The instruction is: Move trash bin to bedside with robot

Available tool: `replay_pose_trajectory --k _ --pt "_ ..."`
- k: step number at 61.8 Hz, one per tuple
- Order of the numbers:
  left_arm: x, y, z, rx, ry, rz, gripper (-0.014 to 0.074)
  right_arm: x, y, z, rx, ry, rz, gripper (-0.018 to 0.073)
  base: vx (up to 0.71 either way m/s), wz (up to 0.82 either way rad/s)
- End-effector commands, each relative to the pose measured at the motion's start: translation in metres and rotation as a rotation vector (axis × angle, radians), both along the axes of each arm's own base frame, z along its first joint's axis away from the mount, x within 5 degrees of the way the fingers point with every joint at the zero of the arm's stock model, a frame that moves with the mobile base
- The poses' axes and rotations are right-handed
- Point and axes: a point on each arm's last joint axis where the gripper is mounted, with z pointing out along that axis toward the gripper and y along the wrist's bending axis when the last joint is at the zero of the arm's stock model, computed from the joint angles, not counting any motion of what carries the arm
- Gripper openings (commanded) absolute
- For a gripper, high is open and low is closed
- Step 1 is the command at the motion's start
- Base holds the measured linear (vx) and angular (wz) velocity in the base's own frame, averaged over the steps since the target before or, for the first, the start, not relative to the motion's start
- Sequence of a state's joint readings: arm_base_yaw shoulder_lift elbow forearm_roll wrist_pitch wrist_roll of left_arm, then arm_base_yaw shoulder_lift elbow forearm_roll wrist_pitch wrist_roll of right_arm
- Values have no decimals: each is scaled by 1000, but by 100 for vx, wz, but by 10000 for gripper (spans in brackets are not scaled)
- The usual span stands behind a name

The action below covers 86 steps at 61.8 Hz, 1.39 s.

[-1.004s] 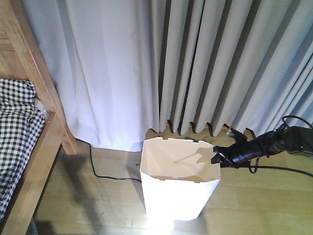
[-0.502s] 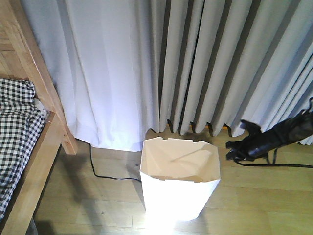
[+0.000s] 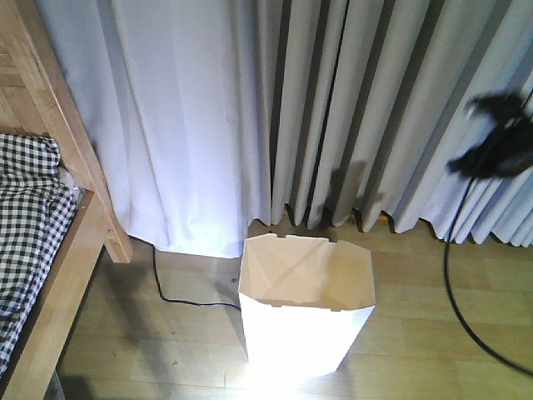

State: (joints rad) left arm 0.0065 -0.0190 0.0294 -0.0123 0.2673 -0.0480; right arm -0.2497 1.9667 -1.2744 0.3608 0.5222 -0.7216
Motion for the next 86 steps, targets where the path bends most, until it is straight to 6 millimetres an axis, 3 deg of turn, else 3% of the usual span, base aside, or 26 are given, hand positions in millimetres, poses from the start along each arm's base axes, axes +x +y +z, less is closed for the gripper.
replay_pose_trajectory --k 1,14,21,27,41,59,74,86 --pt "1 0 -3 -12 -55 0 -6 -16 -4 76 -99 -150 -38 235 0 0" --pt "1 0 -3 -12 -55 0 -6 -71 5 176 -102 -329 -182 235 0 0" --pt "1 0 -3 -12 -55 0 -6 -104 14 211 -80 -403 -210 235 0 0" --pt "1 0 -3 -12 -55 0 -6 -132 21 223 -95 -492 -215 235 0 0" --pt "1 0 -3 -12 -55 0 -6 -204 38 213 -110 -786 -257 235 0 0" --pt "1 0 -3 -12 -55 0 -6 -282 74 178 -48 -1026 -153 237 0 0" --pt "1 0 -3 -12 -55 0 -6 -328 82 141 44 -1149 -145 237 0 0" --pt "1 0 -3 -12 -55 0 -6 -340 82 113 42 -1188 -149 237 0 0"
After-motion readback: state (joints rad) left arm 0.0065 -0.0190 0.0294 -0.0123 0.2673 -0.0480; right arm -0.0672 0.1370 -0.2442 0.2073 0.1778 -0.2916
